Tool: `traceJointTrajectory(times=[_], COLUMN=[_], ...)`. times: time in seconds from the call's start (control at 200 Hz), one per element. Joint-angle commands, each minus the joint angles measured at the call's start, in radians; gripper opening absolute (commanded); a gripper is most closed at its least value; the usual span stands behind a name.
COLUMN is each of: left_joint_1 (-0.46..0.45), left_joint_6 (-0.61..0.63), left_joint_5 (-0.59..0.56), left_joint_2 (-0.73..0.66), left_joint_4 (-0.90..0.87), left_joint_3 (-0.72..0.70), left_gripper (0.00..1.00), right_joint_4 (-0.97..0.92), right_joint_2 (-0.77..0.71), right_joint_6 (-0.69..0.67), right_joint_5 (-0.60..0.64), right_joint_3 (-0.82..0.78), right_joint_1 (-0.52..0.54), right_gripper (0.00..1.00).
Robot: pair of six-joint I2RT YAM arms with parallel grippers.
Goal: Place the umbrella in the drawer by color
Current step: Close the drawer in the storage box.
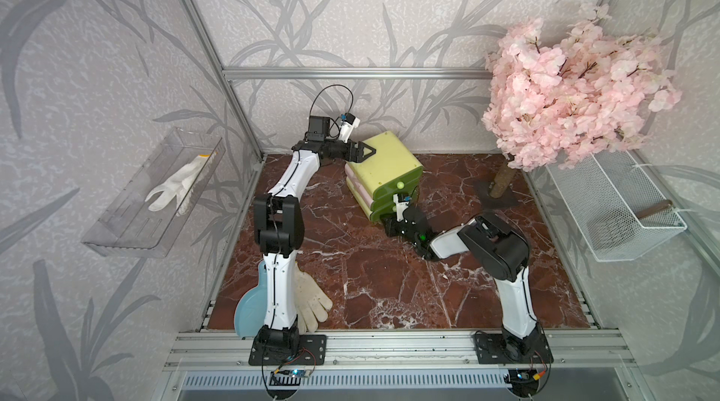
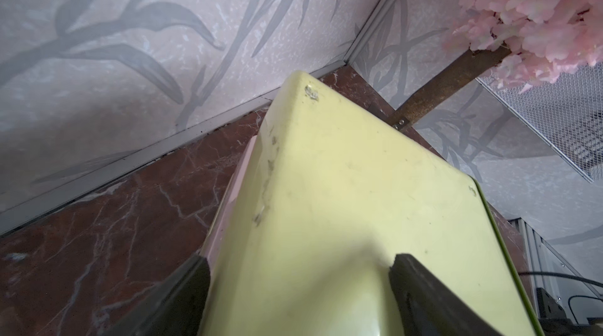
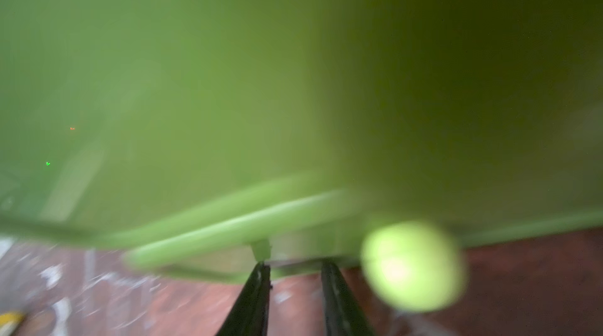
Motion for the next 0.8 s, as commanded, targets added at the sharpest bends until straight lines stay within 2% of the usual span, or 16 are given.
traceJointTrajectory(times=[0.0, 0.13, 0.26, 0.285, 0.37, 0.445, 0.525, 0.625, 0.735, 0.795], left_joint_1=[-0.12, -0.12, -0.119, -0.116, -0.11, -0.101, -0.088, -0.082, -0.082, -0.082], left_joint_6=[-0.037, -0.038, -0.084, -0.103, -0.147, -0.188, -0.237, -0.268, -0.3, -0.336], left_joint_5=[0.144, 0.112, 0.009, -0.012, -0.089, -0.168, -0.232, -0.352, -0.487, -0.564], left_joint_2=[0.007, -0.032, -0.043, -0.045, -0.045, -0.049, -0.06, -0.104, -0.196, -0.269], left_joint_4=[-0.153, -0.155, -0.153, -0.145, -0.146, -0.156, -0.151, -0.15, -0.116, -0.068], left_joint_3=[-0.159, -0.2, -0.18, -0.172, -0.123, -0.065, -0.015, 0.011, -0.044, -0.129], left_gripper=[0.91, 0.91, 0.95, 1.0, 1.0, 1.0, 1.0, 1.0, 1.0, 1.0], right_joint_4=[0.141, 0.147, 0.138, 0.13, 0.066, -0.096, -0.407, -0.715, -0.876, -0.918], right_joint_2=[-0.115, -0.19, -0.263, -0.285, -0.408, -0.548, -0.718, -0.891, -0.993, -0.991], right_joint_6=[-0.003, 0.003, -0.003, -0.013, -0.044, -0.067, -0.13, -0.214, -0.255, -0.264], right_joint_5=[0.041, 0.11, 0.138, 0.144, 0.16, 0.148, 0.159, 0.225, 0.083, -0.012], right_joint_3=[-0.058, -0.153, -0.237, -0.256, -0.33, -0.363, -0.341, -0.286, -0.21, -0.153], right_joint_1=[0.074, 0.129, 0.136, 0.134, 0.125, 0.1, 0.075, 0.026, -0.144, -0.236], right_gripper=[0.3, 0.32, 0.36, 0.38, 0.43, 0.47, 0.51, 0.68, 0.79, 0.81])
